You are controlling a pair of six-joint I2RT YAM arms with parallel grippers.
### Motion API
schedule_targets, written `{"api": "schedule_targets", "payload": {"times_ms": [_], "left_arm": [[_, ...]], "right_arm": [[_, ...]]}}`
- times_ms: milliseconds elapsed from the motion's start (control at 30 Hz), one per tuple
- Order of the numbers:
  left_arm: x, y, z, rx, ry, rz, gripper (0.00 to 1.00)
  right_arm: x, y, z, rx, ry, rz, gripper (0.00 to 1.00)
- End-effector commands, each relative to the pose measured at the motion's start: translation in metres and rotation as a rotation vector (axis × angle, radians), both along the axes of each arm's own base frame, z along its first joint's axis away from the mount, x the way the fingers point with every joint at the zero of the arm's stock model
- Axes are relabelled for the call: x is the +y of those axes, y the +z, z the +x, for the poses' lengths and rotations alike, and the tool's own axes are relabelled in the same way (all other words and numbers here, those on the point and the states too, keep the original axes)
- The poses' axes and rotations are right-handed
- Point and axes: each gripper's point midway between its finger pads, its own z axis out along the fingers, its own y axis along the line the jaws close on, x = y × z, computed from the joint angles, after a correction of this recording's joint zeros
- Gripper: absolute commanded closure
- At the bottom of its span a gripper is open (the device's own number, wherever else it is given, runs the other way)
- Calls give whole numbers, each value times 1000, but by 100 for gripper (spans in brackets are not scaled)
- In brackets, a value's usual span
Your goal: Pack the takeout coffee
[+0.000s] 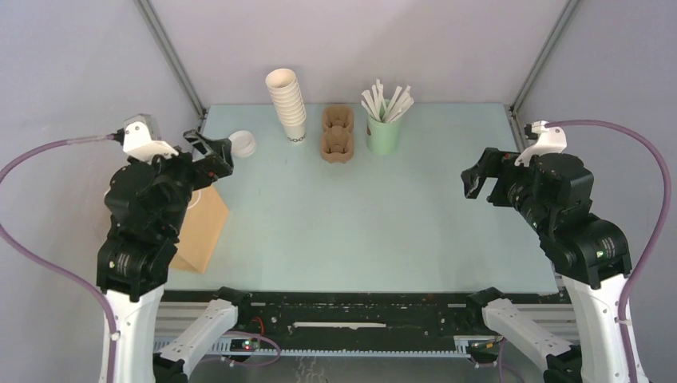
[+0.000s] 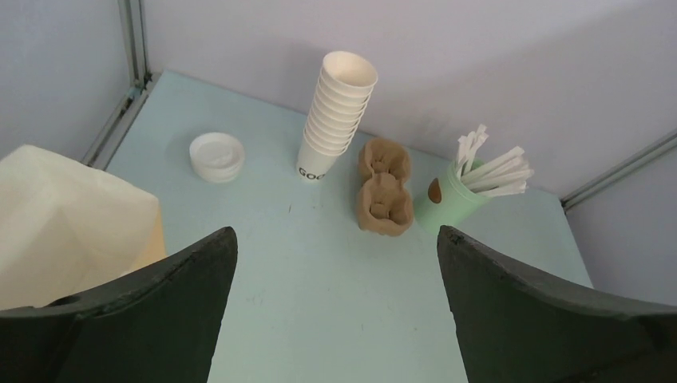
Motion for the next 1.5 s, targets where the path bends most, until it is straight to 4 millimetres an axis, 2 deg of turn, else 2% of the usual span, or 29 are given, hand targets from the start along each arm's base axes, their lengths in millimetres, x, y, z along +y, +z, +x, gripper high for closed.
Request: {"api": "schedule_targets", "payload": {"times_ms": [0,200,333,567,767,867,1033,1133,1333,1467], "left_arm": [[-14,-24,19,101,-38,-72,0],[-26,-46,60,253,-33,-142,0],[-32,-49,100,281,-15,-183,0],[-38,-49,204,292,9,-277,1],[-45,-55,293,298,4,-266,19],[-37,-57,323,277,49,-226,22],[-25,-73,354,246,111,-158,28],[-19,-83,361,250,153,-113,33],[-34,-92,381,226,120,-89,40],[-32,-103,382,246,159,-74,49]], "right_arm": [[11,-17,-13,106,57,66,1],[22,-29,-25,185,118,106,1],[31,-35,-32,221,158,142,1],[35,-42,-34,267,178,164,1],[20,-52,-17,300,101,138,1],[16,-55,-7,318,81,146,2],[5,-57,3,328,39,126,2],[2,-56,6,328,32,112,2],[-1,-60,9,335,28,95,2],[-1,-60,11,336,27,93,2]]}}
